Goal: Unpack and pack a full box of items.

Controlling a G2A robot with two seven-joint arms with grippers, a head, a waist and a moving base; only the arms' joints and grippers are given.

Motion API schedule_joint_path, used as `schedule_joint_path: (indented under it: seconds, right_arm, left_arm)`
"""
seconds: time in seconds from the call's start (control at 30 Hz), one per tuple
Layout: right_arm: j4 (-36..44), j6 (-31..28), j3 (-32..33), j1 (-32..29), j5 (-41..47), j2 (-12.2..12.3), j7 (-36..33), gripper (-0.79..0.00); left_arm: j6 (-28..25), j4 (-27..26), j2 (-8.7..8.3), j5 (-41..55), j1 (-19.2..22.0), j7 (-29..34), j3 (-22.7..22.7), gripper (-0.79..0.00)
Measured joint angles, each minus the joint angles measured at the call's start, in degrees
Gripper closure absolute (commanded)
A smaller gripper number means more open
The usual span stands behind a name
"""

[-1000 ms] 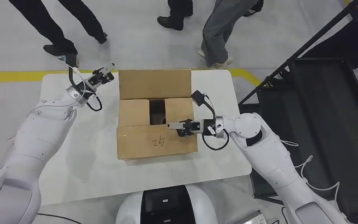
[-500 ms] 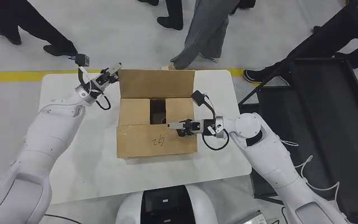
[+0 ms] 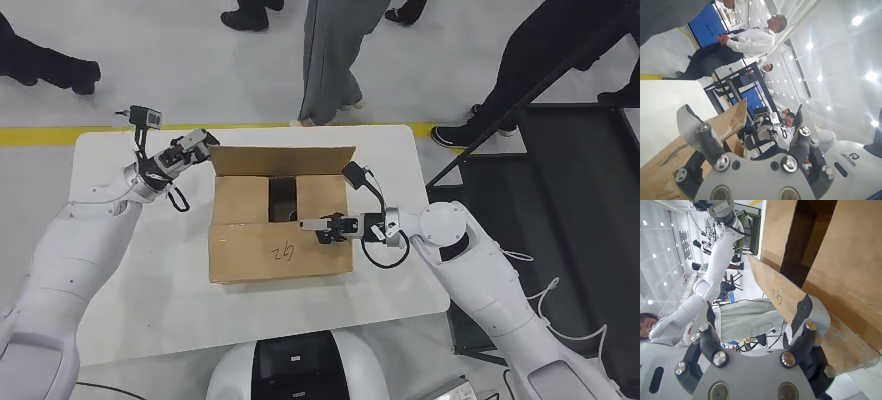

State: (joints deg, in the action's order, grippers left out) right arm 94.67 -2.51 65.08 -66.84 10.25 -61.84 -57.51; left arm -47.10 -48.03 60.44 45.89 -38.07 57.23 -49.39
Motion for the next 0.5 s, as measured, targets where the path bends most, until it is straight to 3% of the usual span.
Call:
schedule_joint_path:
  seconds: [0.23,0.5]
  right_arm:
    - [0.0,0.0,0.0,0.0,0.0,0.0,0.0,-0.785]
    - [0.0,0.0,0.0,0.0,0.0,0.0,0.0,-0.785]
  left_arm:
    - [6.4,-6.9,-2.81,-2.4,-3.3,6.4,-3.7,-0.785]
    - [13.1,-10.4,-4.40,-7.3,-4.8,13.1,-4.5,-0.785]
